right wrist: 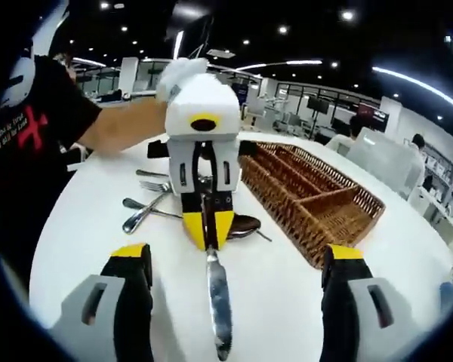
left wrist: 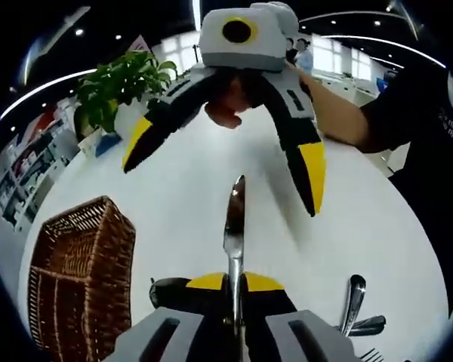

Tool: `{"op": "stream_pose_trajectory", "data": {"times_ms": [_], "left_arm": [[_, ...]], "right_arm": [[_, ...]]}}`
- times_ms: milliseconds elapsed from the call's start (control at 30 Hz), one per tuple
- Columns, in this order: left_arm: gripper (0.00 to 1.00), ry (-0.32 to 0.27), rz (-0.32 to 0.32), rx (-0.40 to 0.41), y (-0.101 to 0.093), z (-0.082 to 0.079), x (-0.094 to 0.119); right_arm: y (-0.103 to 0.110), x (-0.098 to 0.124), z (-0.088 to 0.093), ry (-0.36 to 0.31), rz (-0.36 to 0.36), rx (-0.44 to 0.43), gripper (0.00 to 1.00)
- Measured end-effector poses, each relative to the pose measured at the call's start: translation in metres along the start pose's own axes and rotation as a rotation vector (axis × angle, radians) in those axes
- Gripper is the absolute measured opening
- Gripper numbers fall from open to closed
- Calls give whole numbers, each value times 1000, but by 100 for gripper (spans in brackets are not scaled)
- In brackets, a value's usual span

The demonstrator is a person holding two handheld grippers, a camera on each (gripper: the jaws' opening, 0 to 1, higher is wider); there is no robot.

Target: Arrange the knives, forks, and spoons in their matching storage slots by inserting each utensil handle-first until every utensil is classified and aligned in the correct compartment

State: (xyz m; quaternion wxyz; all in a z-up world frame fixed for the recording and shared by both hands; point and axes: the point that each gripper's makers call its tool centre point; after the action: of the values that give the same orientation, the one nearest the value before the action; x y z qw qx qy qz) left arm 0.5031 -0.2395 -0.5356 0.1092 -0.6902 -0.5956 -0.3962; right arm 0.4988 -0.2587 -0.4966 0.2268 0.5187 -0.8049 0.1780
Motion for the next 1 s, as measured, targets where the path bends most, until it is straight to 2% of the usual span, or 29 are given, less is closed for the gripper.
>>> {"op": "stream_pose_trajectory", "data": {"times_ms": [133, 233, 433, 533, 600, 733, 933, 1000], "left_arm": [[6, 5, -10, -30, 0, 0, 2], [6, 9, -18, -15, 3, 1, 4], [6, 6, -15, -18, 2, 1, 8], [6, -15, -16, -11, 2, -2, 13], [6, -23, -15, -10, 2, -3, 14], [6, -34, -3, -14, -1, -3, 17], [7, -38, 4, -18, -2, -2, 16], [7, -44, 0, -19, -2, -2, 15]], "right_arm": [[1, -5, 7, 23, -10, -8, 86], [2, -4, 12, 42, -23, -22, 81], [9, -10, 24, 83, -67, -58, 65], [7, -13, 29, 118, -59, -34, 56], [5, -13, 29, 113, -53, -56, 47], [11, -15, 33, 117, -85, -94, 42], [13, -19, 33, 127, -107, -109, 14], [14, -19, 34, 122, -111, -138, 14]]}}
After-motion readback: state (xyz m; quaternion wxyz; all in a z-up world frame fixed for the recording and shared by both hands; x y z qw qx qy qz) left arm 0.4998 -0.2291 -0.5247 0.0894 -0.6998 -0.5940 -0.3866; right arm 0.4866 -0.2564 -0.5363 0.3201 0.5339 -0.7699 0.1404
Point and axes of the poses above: the point that each gripper's makers call its tool centre point, and the gripper's own axes: x roughly backward along the fingers, y roughly to its left, z roughly out of its underside, and after that the axes turned 15 degrees about -z, right-handed
